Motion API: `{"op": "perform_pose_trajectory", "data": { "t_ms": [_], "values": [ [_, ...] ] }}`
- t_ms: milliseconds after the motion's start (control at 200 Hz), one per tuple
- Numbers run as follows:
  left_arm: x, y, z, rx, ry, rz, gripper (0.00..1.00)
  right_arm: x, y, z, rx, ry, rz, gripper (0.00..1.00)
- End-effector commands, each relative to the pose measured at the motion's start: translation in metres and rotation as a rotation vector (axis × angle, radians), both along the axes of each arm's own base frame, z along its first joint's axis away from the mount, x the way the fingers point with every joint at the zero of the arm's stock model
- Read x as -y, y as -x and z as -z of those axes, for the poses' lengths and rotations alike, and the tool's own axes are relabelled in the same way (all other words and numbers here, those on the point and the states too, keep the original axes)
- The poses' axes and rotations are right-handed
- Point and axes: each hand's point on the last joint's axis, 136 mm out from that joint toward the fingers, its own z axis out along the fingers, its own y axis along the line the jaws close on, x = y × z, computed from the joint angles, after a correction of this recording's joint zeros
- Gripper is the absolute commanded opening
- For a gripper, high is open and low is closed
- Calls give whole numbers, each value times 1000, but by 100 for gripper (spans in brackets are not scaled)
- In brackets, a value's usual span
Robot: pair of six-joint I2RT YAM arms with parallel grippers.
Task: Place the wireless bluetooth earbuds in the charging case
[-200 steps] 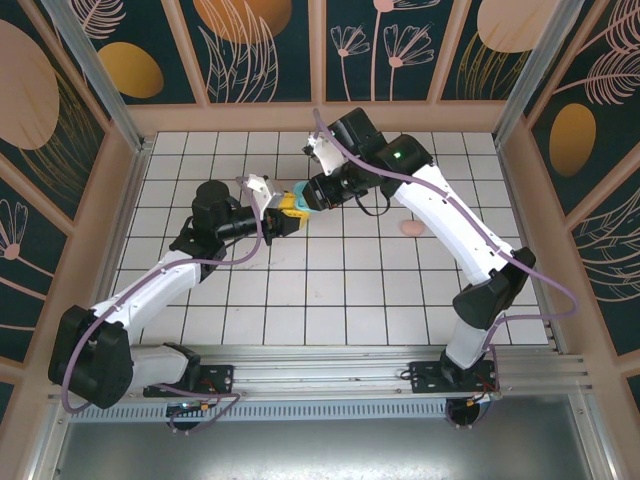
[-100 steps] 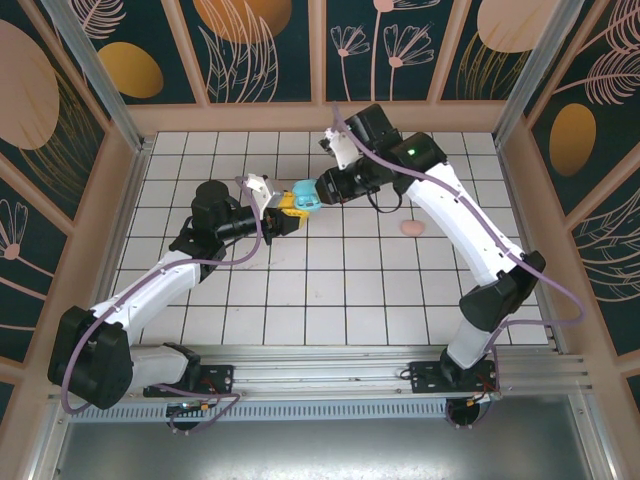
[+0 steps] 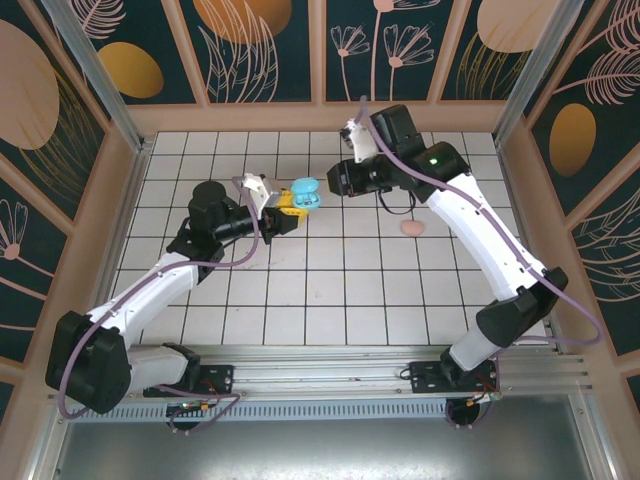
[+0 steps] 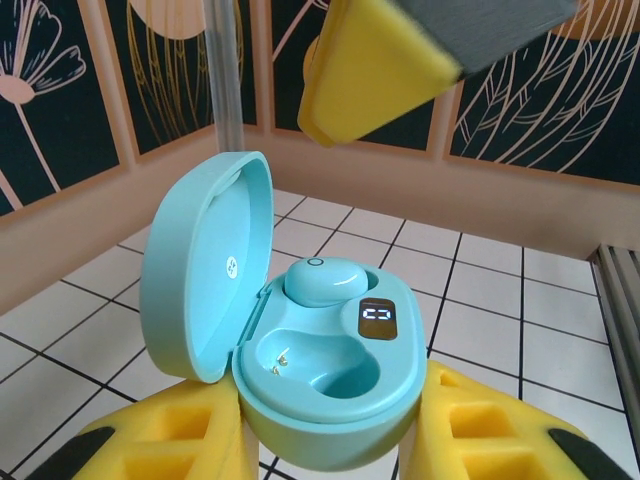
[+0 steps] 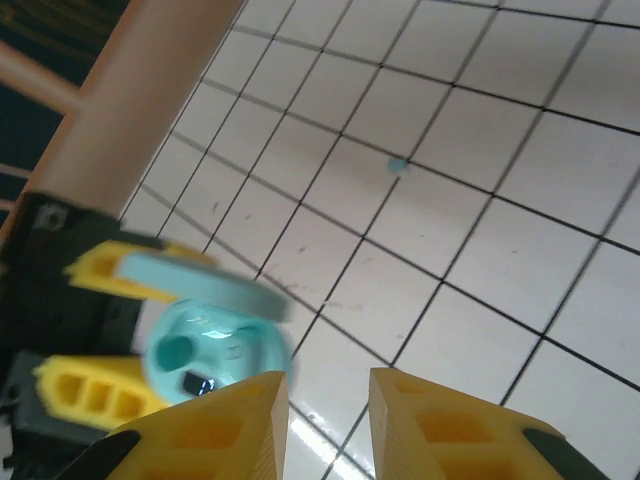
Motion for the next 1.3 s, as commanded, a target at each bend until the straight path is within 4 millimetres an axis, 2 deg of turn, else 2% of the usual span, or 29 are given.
{"op": "perform_pose_trajectory", "data": {
  "t_ms": [0, 95, 240, 320, 480, 610, 771, 786, 836, 891, 981, 1066, 1146, 1291],
  "values": [
    [-3, 5, -16, 48, 31, -12, 20, 23, -31, -16, 26, -124, 165, 28],
    [-6, 9, -17, 49, 29, -20, 20, 29, -46, -6, 5, -143, 213, 29],
    [-10, 13, -16, 49, 31, -37, 20, 28, -70, 30, -44, -116, 264, 29],
    [-13, 16, -16, 48, 31, -44, 20, 20, -85, 48, -68, -138, 265, 29],
    [-17, 21, -16, 45, 22, -53, 20, -19, -112, 86, -82, -153, 131, 29],
    [-19, 25, -16, 35, 29, -57, 20, -50, -129, 129, -105, -89, 47, 29],
    [-25, 29, -17, 35, 37, -82, 20, -89, -154, 167, -89, -26, -20, 30],
    [-25, 29, -17, 35, 37, -84, 20, -101, -151, 169, -81, -26, -44, 30],
    [-26, 31, -16, 33, 39, -88, 20, -118, -156, 184, -66, -7, -82, 30],
    [-28, 32, -15, 28, 38, -94, 20, -135, -164, 201, -59, 21, -113, 30],
    [-30, 35, -13, 15, 35, -98, 20, -158, -176, 215, -34, 43, -142, 30],
    [-33, 38, -13, 13, 40, -110, 20, -173, -178, 230, -22, 46, -149, 31],
    [-36, 40, -13, 8, 42, -123, 21, -186, -170, 245, -8, 48, -165, 34],
    [-38, 43, -9, -10, 34, -130, 21, -202, -164, 257, 27, 46, -174, 36]
  ]
}}
